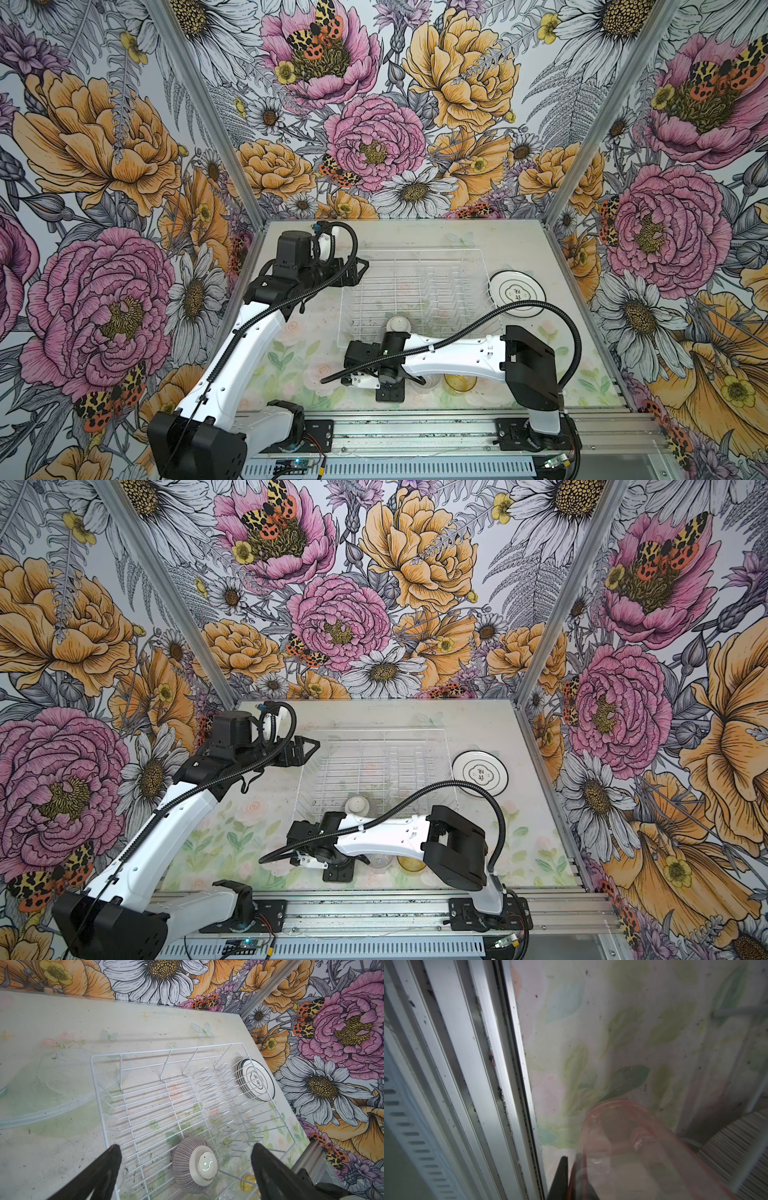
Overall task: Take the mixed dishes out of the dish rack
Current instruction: 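Lower the pink glass toward the table beside the clear glass with the right gripper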
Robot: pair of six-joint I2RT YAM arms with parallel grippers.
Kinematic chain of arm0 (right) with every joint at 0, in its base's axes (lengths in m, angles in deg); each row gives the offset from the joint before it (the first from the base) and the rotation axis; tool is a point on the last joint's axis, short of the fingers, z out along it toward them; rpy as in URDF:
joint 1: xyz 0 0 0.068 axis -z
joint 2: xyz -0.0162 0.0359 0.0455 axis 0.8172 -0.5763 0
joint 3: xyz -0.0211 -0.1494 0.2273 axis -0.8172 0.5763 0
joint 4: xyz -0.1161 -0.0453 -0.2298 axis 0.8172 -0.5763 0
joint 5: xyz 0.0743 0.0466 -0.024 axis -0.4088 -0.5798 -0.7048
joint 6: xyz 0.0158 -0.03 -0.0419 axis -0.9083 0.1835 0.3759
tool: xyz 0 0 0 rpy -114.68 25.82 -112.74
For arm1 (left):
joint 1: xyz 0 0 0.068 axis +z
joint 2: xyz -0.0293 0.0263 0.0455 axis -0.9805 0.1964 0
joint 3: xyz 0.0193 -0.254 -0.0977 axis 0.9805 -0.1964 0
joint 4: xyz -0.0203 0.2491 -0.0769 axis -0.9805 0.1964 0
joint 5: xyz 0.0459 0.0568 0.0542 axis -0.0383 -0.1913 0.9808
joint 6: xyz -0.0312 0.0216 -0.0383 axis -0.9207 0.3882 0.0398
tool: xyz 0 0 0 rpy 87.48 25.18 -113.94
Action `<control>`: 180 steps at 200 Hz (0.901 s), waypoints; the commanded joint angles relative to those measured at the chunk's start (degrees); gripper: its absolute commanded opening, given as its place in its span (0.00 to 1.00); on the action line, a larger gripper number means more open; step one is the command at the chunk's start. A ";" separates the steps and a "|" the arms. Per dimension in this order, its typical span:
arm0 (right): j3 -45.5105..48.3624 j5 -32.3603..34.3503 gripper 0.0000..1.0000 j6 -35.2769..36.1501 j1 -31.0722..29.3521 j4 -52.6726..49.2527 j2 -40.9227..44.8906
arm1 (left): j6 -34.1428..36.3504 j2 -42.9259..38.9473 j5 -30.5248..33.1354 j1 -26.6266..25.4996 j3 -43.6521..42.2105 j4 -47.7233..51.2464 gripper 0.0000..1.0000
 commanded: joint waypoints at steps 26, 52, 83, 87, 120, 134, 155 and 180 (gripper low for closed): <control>-1.35 0.71 0.00 1.67 -0.06 -1.08 -0.99 | 1.11 0.44 -1.71 0.60 0.57 -0.21 0.99; -1.06 0.62 0.00 1.90 0.07 -1.46 -1.64 | 1.11 0.65 -1.85 0.69 0.57 -0.22 0.99; -0.48 0.30 0.00 1.88 0.10 -1.77 -1.62 | 1.11 0.85 -1.89 0.70 0.54 -0.27 0.99; -0.39 0.26 0.00 1.85 0.11 -1.76 -1.57 | 1.16 0.85 -1.89 0.69 0.51 -0.28 0.99; 0.07 0.36 0.00 1.99 0.01 -1.85 -1.61 | 1.11 1.10 -2.15 0.71 0.53 -0.39 0.98; 0.01 0.52 0.00 2.03 0.17 -1.85 -1.83 | 1.10 1.06 -2.23 0.69 0.50 -0.48 0.99; -0.34 1.13 0.00 2.14 0.26 -1.85 -2.25 | 1.05 1.06 -2.31 0.69 0.52 -0.48 0.99; -0.62 1.75 0.00 2.17 0.47 -1.85 -2.29 | 1.07 0.96 -2.34 0.69 0.46 -0.35 0.99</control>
